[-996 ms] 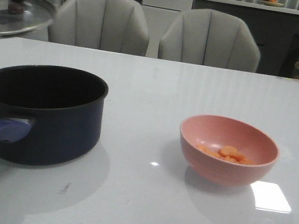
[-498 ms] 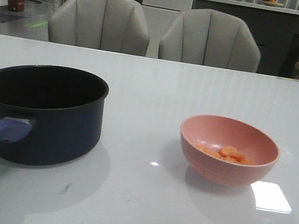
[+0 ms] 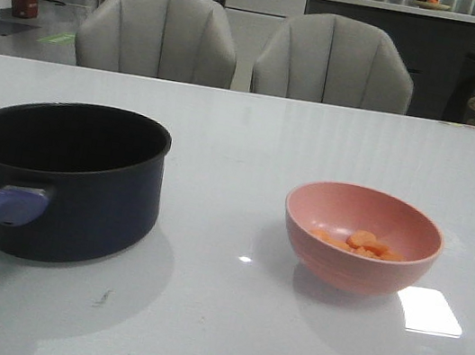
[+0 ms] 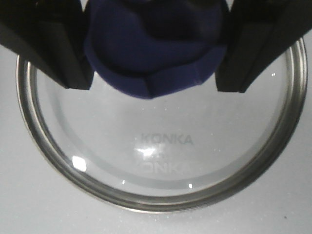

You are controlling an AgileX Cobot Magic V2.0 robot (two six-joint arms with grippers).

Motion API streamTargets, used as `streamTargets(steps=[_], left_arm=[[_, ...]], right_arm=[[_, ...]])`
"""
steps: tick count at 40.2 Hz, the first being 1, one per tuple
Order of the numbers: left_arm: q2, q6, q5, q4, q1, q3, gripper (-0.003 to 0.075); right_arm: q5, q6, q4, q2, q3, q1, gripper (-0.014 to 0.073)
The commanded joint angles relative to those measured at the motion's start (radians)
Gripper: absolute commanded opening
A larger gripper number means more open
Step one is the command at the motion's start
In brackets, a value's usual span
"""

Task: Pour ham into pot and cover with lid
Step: 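Set the glass lid on the table beside the saucepan with the left gripper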

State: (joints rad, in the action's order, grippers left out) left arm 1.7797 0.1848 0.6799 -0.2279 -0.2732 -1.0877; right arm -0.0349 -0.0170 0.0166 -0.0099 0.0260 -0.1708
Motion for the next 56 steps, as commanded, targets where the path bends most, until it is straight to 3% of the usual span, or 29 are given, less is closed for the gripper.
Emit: streamTargets(steps=[1,7,15,24,34,41,48,56], left_arm=[[-0.022,-0.005,-0.046,-0.021,0.011,-0.026,0.0512],[0.006,-0.005,-0.046,-0.021,0.011,-0.026,0.0527],[0.008,-0.005,-0.015,-0.021,0.011,-0.037,0.0648],[-0.028,-0.005,0.049,-0.021,0.011,-0.085,0.0646],[-0.198,-0.005,0.044,-0.021,0.011,-0.063,0.0645],[-0.376,-0.005,-0.065,-0.023,0.043,0.035,0.0645],[-0.578,-0.005,-0.241,-0.023,0.145,0.178,0.0645],[-0.781,-0.005,-0.339,-0.038,0.256,0.325,0.0645]], right_arm=[[0.077,0.0,0.013,-0.021,-0.005,0.005,0.0143],[0.077,0.0,0.013,-0.021,-0.005,0.005,0.0143],[0.077,0.0,0.013,-0.021,-0.005,0.005,0.0143],[0.077,0.0,0.013,-0.021,-0.005,0.005,0.0143],[0.077,0.0,0.013,-0.021,-0.005,0.005,0.0143],[0.077,0.0,0.013,-0.021,-0.005,0.005,0.0143],[0.077,0.0,0.013,-0.021,-0.005,0.005,0.0143],[0.077,0.0,0.013,-0.021,-0.005,0.005,0.0143]])
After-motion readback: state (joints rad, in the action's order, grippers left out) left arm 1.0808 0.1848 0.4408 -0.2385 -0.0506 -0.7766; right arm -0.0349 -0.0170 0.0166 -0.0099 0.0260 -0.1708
